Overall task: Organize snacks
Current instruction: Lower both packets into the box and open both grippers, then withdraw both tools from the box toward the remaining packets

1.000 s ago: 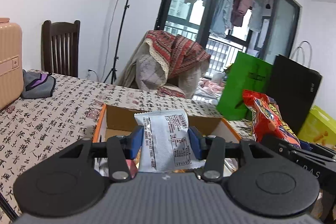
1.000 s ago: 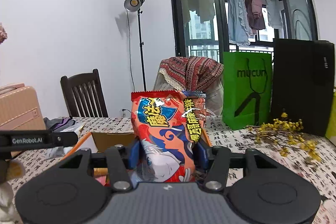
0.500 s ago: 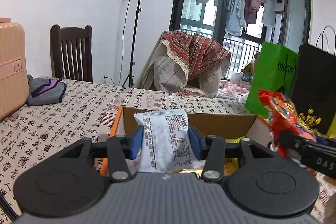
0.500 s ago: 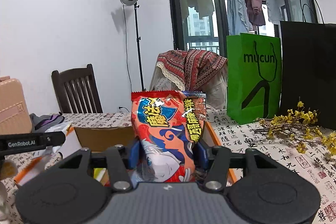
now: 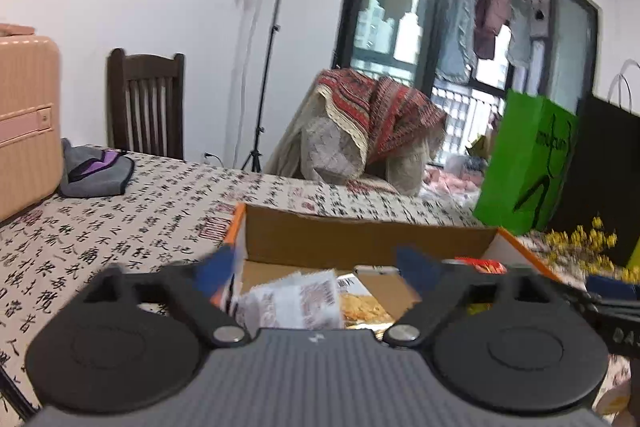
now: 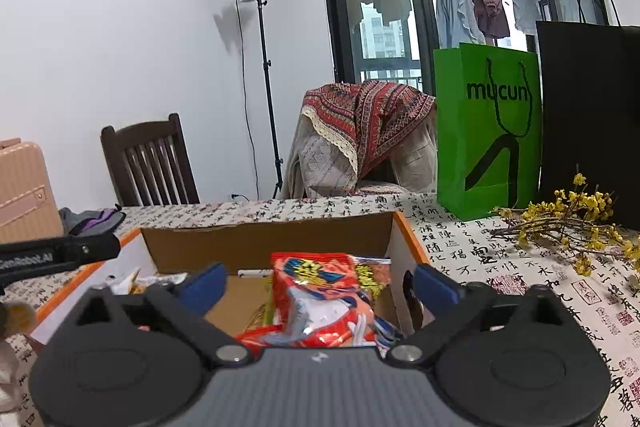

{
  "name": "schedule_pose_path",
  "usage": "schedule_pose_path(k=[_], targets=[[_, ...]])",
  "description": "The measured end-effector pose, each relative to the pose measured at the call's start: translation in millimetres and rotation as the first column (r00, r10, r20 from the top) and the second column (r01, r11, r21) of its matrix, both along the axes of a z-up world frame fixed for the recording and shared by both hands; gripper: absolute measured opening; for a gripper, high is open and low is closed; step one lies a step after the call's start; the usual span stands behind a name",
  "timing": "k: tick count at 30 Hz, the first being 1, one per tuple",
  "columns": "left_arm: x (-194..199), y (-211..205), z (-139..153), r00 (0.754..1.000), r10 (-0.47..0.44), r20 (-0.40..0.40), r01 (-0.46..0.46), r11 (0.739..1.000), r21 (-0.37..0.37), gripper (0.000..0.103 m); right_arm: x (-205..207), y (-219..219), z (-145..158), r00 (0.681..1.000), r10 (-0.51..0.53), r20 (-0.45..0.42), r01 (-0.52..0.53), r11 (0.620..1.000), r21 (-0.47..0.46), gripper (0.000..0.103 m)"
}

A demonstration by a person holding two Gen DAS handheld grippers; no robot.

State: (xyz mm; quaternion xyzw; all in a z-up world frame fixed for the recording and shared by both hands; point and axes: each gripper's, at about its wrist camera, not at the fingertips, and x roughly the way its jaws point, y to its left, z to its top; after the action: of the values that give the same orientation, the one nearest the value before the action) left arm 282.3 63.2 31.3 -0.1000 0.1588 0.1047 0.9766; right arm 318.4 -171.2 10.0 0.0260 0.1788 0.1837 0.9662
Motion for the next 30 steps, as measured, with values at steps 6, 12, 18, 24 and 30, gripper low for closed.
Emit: schedule_pose_path(k=[6, 12, 18, 24, 30], targets=[[-3, 6, 5, 1.0, 0.023, 0.02, -0.022, 0.999, -0.025, 0.103, -2, 2, 0, 1.0, 0.005, 0.007, -0.005, 1.0, -0.008, 0.103], [-3, 5, 5, 1.0, 0.024, 0.019, -0.023, 0.999, -0.024, 0.103, -3, 1, 2, 1.0, -0.002, 0.012, 0.002, 1.0, -0.004, 0.103], [-6, 3, 9, 1.0, 0.011, 0.029, -0.01, 1.0, -0.027, 0.103, -3, 0, 9, 1.0, -0.007, -0.024, 0.008, 1.0, 0.013, 0.103], [-16, 4, 27, 0.999, -0.01, 0.033, 0.013, 0.996, -0.089, 0.103, -13, -7, 31, 1.0, -0.011, -0.021, 0.011, 1.0, 0.021, 0.103], [-35, -5, 41, 0.999, -0.039, 0.017, 0.04, 0.996, -0.085, 0.103, -39, -14, 48, 1.0, -0.006, -0.004, 0.006, 1.0, -0.005, 0.103]])
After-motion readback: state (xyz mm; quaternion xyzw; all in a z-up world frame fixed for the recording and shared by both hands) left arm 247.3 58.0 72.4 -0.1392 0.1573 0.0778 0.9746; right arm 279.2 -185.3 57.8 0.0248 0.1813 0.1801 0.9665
